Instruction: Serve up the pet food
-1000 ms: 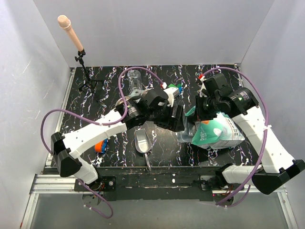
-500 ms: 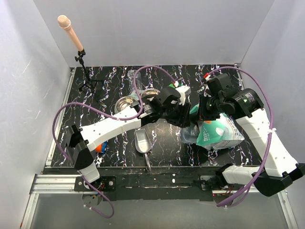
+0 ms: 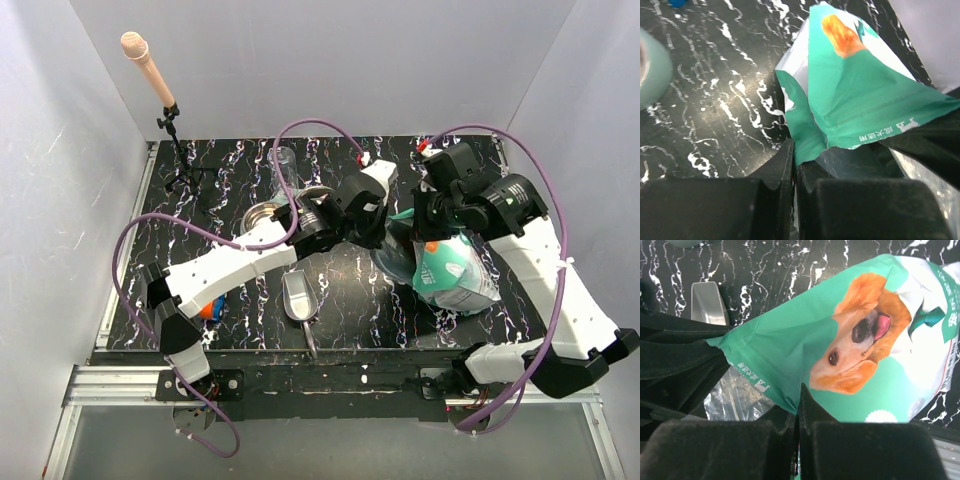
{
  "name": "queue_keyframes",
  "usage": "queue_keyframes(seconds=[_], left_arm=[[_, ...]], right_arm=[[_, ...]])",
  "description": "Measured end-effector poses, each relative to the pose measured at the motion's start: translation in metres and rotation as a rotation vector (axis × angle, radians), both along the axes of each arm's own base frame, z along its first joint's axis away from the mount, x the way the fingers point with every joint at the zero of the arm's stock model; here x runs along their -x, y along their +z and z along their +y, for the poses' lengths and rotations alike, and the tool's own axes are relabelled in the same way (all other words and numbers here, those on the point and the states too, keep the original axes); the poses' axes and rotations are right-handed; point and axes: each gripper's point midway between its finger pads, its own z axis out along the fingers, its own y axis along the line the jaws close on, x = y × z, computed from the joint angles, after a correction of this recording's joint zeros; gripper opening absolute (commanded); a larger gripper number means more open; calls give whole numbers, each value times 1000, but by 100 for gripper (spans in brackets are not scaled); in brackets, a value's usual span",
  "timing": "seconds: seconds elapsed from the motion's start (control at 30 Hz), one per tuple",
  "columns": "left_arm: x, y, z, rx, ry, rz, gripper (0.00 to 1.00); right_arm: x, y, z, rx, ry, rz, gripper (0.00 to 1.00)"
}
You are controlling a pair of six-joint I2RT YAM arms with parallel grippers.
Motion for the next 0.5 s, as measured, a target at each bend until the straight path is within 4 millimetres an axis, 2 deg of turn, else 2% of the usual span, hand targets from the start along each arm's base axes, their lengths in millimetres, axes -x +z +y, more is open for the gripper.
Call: queue_keyframes(seconds=[0.13, 0.27, 0.33, 0.4, 0.43, 0.5], left_arm=[[-12, 10, 18, -35, 90, -24, 0], [-22, 17, 43, -47, 137, -10, 47], [-28, 25, 60, -36, 156, -2, 64], [-31, 38, 79, -10, 182, -4, 67], [-29, 46, 88, 7, 194, -8, 64], [-23, 63, 111, 44, 225, -26, 50]], right_arm=[[-6, 6, 14, 1, 66, -19, 1], [-12, 9, 31, -39, 109, -36, 1], [-15, 11, 34, -54, 110, -47, 1], [-16, 12, 34, -61, 104, -50, 1], [-16, 12, 34, -64, 98, -49, 1], [-17, 15, 34, -69, 91, -53, 1]])
